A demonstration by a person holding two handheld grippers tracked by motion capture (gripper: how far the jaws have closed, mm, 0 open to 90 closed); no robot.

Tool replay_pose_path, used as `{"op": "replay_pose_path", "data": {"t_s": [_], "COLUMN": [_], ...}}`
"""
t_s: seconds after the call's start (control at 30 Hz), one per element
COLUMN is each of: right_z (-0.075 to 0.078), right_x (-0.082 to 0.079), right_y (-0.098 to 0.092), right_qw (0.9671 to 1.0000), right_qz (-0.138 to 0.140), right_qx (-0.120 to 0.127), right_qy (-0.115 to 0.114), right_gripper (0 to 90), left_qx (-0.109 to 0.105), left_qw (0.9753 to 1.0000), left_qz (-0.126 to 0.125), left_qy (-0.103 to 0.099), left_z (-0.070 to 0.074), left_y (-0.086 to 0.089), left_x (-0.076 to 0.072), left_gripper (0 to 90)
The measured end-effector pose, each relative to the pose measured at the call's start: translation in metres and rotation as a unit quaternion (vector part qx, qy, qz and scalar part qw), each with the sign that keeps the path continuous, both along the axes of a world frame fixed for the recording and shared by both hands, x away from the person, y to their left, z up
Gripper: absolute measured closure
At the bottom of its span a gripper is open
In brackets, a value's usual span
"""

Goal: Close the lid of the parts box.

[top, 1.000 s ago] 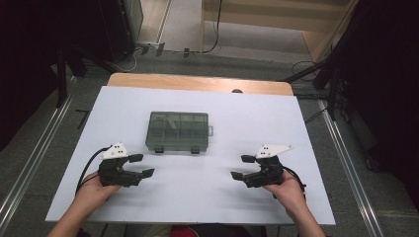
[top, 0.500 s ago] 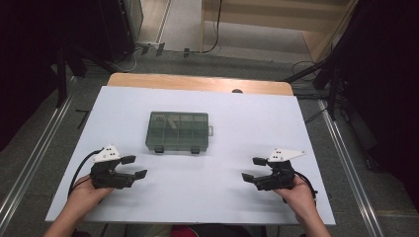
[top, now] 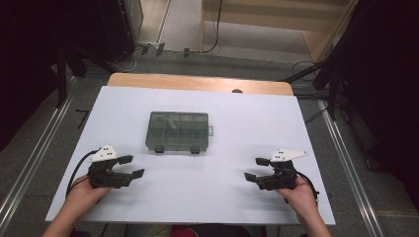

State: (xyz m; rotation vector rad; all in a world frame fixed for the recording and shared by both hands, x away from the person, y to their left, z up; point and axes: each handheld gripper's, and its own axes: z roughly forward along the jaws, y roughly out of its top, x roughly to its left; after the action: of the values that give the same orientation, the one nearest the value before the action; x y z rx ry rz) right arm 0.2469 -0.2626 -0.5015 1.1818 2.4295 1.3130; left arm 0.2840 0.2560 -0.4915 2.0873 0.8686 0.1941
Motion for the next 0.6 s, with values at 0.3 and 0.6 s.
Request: {"op": "replay_pose_path", "data": {"t_s": [0.3, 0.6], "right_z": [-0.0003, -0.0004], "right_x": [0.0005, 0.0006], "right_y": [0.0003, 0.0001], "right_qw": [1.0000, 1.0000], "right_qz": [-0.001, -0.002], "right_qx": [-0.001, -0.002], "right_qy": [0.001, 0.003], "right_gripper": [22.7, 22.7], "left_qx": [0.002, 0.002], "left_qw": [1.0000, 1.0000], "left_qz": [-0.004, -0.005], "left_qy": [-0.001, 0.000], "left_z": [-0.0004, -0.0007], "left_y": [-0.0018, -0.0023], "left_x": [-0.0006, -0.0009], "left_gripper": [26.3, 26.3]}}
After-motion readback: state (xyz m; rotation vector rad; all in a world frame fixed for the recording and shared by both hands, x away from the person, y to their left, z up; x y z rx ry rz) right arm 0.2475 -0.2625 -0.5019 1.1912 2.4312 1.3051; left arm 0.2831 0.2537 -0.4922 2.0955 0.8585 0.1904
